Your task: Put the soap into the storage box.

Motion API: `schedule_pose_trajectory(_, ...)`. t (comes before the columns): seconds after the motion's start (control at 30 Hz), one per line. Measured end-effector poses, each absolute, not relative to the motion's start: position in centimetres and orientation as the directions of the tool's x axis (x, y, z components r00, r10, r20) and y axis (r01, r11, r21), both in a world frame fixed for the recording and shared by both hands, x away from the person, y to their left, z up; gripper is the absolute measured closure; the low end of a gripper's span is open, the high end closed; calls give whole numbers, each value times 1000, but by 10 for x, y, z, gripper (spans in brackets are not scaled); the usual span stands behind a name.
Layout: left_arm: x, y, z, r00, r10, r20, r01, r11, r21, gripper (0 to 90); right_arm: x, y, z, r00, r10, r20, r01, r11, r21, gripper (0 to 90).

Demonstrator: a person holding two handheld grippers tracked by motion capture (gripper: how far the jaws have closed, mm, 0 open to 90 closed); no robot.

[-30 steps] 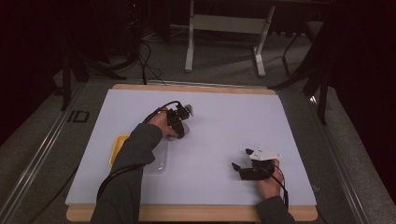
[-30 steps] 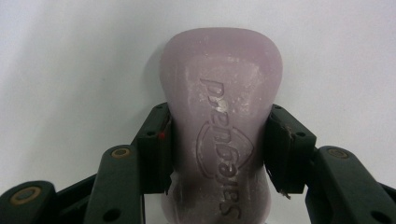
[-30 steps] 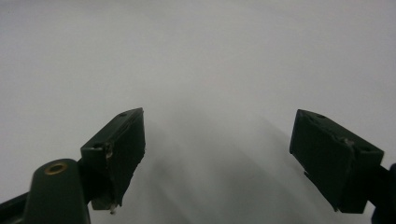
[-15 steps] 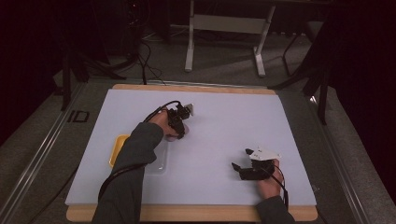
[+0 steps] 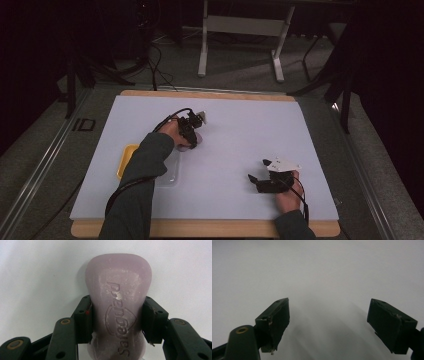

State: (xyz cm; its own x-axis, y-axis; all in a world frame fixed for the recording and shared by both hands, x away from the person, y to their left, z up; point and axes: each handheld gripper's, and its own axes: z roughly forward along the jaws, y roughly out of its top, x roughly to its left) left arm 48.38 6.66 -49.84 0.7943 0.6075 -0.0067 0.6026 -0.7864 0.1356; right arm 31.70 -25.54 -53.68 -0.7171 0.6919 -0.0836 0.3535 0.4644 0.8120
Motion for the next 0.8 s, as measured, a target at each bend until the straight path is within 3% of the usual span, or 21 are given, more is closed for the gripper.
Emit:
schedule_pose_trajectory(0.43,485,72,-489,772,635,-20,628,-757,182,499,317,-255,-537,-716,693,-84,353,463,813,177)
schedule_pose_trajectory(0.8,479,72,-478,785,620,16,610,-777,156,498,317,-255,-537,-716,692,-86,350,463,815,177)
